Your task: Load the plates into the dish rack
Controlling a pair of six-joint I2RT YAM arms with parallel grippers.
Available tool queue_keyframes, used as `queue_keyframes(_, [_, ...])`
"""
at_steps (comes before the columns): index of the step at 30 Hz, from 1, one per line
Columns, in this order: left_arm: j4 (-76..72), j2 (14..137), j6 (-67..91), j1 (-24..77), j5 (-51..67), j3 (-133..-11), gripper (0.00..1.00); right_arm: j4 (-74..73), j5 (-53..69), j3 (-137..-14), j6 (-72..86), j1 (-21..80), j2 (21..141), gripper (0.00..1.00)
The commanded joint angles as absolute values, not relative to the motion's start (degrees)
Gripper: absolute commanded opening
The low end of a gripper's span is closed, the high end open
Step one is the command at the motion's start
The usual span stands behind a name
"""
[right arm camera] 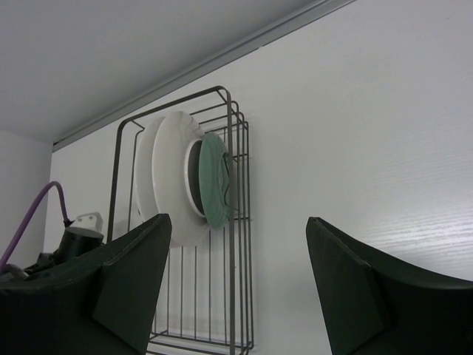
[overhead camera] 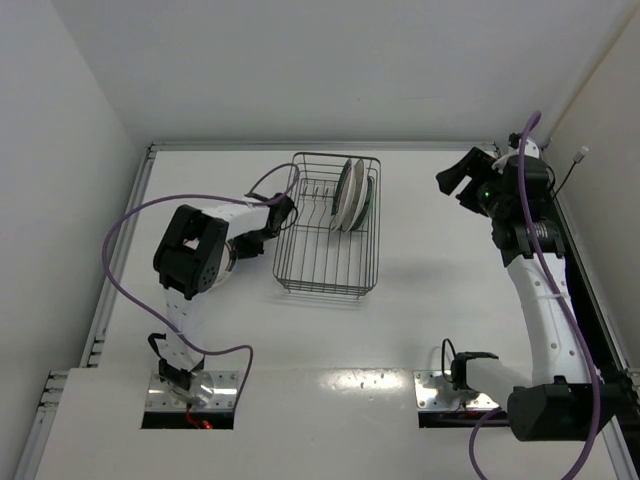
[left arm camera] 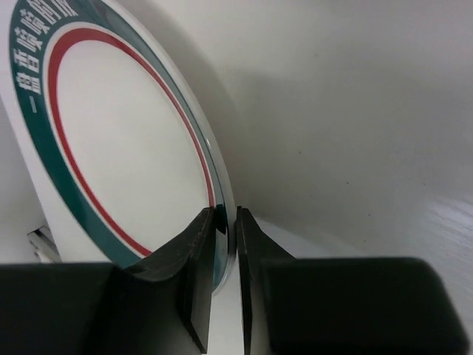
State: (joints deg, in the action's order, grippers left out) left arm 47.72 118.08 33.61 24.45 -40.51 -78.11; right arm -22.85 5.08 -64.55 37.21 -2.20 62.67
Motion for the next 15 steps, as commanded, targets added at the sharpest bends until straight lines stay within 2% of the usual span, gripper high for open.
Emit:
queue_keyframes(1, [50.3,117.8,34.7,22.9,-40.9,-84.6,0.0,-21.5,6.2,-64.5,36.5,-2.5,62.1,0.71])
queue_keyframes(4, [54.8,114.5,33.3,22.2,-41.7,-95.5,0.0,-21.5,6.2,-64.5,36.5,-2.5,62.1,0.71])
queue_keyframes(8, [57.4,110.7,31.2,21.1,-36.5,-112.3,0.0,-21.5,6.7,-64.5,36.5,-2.5,62.1,0.71])
queue_keyframes(12, [56.6,106.4,29.6,21.1,-26.0,-120.6,0.0,-21.5,6.7,-64.5,36.5,-2.5,61.6,0.71])
queue_keyframes(15, [52.0,101.3,28.9,22.7,-23.6,-121.3,0.0,-21.5,6.7,-64.5,36.5,-2.5,61.6,0.71])
